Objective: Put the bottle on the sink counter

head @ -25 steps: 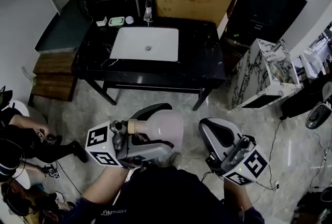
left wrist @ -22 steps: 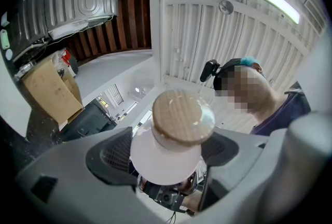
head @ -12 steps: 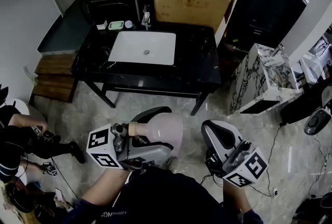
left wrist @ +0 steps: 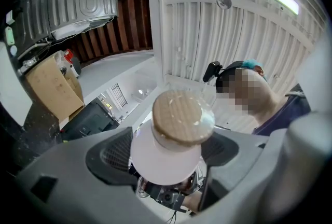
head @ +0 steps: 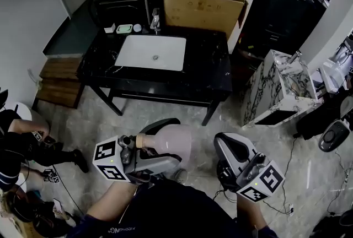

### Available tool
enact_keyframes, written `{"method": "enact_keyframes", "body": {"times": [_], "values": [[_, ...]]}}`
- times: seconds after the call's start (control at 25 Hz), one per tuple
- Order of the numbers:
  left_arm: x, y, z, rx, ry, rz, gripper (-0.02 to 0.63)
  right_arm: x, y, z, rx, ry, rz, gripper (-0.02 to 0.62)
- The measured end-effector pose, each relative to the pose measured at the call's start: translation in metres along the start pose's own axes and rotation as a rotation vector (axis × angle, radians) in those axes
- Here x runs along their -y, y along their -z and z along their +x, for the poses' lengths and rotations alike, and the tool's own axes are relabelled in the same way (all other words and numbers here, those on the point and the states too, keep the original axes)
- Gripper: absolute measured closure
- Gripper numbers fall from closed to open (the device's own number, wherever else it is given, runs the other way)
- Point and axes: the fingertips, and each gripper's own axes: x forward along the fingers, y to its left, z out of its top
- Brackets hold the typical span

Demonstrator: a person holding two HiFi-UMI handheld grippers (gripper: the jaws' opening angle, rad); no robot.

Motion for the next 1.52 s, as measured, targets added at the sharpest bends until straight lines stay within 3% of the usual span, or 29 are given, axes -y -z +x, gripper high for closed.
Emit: {"method": "enact_keyframes", "body": {"times": [0.84, 1.52], "values": [[-0.033, -0.012, 0.008, 0.008, 0.004, 0.014, 0.219, 0.032, 0.004, 0.017, 0.000, 0.000, 0.012, 0.568], [-0.119, -0.063, 0.004, 0.011, 0.000, -0.019, 0.219, 0.083, 0.004, 0.099, -0.007, 0.015, 0.045, 0.569]]}}
